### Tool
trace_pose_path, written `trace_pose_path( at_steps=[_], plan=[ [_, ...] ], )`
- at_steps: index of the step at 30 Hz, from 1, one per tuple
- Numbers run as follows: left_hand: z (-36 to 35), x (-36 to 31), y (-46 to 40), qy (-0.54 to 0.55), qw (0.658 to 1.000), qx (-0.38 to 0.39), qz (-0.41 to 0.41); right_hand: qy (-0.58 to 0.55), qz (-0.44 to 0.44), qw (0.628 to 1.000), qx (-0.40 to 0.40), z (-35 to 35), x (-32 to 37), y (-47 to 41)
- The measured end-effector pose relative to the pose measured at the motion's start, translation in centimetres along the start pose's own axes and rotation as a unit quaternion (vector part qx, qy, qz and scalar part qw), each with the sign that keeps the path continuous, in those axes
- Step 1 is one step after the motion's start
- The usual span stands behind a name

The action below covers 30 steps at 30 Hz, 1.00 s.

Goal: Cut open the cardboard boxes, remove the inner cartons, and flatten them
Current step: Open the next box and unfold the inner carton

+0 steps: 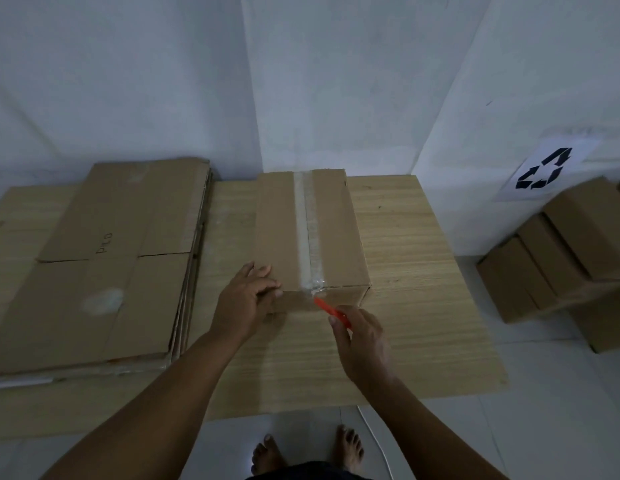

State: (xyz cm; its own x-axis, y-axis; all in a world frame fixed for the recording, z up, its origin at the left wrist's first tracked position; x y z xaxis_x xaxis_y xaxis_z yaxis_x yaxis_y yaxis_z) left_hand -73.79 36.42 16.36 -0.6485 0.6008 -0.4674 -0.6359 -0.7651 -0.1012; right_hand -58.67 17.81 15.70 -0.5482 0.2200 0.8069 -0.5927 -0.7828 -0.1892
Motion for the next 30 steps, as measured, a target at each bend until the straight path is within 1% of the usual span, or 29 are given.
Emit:
trace_pose_path(
  at_steps=[4,8,11,14,17,20,21,22,24,25,27,30],
  plan=[
    [0.2,-0.8,0.2,-0.032,0.999,-0.023,0.004,0.044,0.016,0.999,0.013,-0.6,0.4,-0.2],
    [0.3,-1.2,0.3,-0.063,0.997,-0.038,0.009,0.054,0.006,0.998,0.019,-0.9,0.8,-0.4],
    [0.0,-1.0,0.3,-0.081,0.996,-0.035,0.009,0.055,0.001,0.998,0.022,-1.2,1.0,-0.5],
    [-0.1,-1.1,0.2,-0.081,0.996,-0.031,0.01,0.06,-0.007,0.998,0.024,-1.0,1.5,-0.7],
    [-0.1,-1.1,0.5,-0.072,0.997,-0.031,0.02,0.09,0.01,0.995,0.041,-1.0,2.6,-0.7],
    [1.5,-1.7,0.0,-0.06,0.994,-0.088,0.026,0.128,0.026,0.99,0.059,-1.4,4.0,-0.8],
    [1.6,-1.9,-0.5,-0.065,0.993,-0.093,0.018,0.131,0.023,0.989,0.064,-1.4,4.1,-0.9],
    [1.0,-1.9,-1.0,-0.079,0.994,-0.072,0.012,0.131,0.018,0.989,0.07,-1.4,4.2,-1.0],
    [-1.3,-1.2,-1.6,-0.113,0.993,0.025,0.025,0.137,0.019,0.987,0.077,-1.5,4.5,-1.2],
    [-2.3,-0.6,-1.6,-0.123,0.99,0.061,0.037,0.141,0.025,0.987,0.074,-1.6,4.7,-1.2],
    [-3.4,0.0,-1.4,-0.138,0.986,0.085,0.05,0.145,0.034,0.987,0.057,-1.5,5.0,-1.2],
    [-3.0,-0.7,-1.2,-0.152,0.983,0.087,0.047,0.162,0.03,0.986,0.034,-0.8,4.3,-1.4]
  ],
)
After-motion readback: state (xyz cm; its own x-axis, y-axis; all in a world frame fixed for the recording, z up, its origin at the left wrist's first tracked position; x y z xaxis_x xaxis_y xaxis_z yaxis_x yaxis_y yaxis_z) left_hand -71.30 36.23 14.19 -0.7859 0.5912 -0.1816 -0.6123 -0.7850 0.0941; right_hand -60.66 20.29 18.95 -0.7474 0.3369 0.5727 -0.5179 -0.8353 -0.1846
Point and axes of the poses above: each hand's wrist, its own y-axis away from the middle knuckle, its own z-axis out of the back of the hand, x = y × z, the point moved 7 cm from there along -y, towards the middle knuckle, and after that the axes turned 14 degrees about -y, right-handed, at the moved point
